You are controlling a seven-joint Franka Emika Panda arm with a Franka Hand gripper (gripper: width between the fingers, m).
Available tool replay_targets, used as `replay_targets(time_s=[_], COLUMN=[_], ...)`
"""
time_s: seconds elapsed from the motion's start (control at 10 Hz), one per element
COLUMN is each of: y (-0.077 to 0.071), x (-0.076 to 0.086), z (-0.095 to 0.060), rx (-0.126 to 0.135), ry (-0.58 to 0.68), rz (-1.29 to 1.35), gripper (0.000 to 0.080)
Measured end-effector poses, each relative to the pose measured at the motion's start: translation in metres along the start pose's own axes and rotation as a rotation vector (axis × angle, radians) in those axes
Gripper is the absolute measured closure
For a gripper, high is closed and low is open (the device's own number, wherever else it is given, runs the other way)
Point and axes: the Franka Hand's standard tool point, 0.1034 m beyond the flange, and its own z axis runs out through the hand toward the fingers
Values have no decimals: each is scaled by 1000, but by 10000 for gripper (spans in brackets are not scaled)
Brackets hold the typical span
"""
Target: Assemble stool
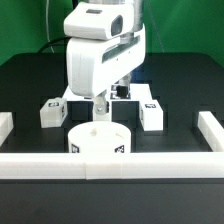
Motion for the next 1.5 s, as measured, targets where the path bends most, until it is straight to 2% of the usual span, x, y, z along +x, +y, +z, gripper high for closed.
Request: replay_targets(time_s=[0.3,0.7,1.0,1.2,1.3,1.4,1.5], y=[8,4,0,2,1,1,1], x=[-4,-7,-5,-7,-7,-7,-7], z=[22,45,54,54,54,54,54], rx=[9,27,39,35,35,35,35], ry=[0,-3,-6,-3,-4,-4,-4], rz=[-23,-19,-23,-20,-20,-20,-20], gripper=[150,150,150,150,258,258,481])
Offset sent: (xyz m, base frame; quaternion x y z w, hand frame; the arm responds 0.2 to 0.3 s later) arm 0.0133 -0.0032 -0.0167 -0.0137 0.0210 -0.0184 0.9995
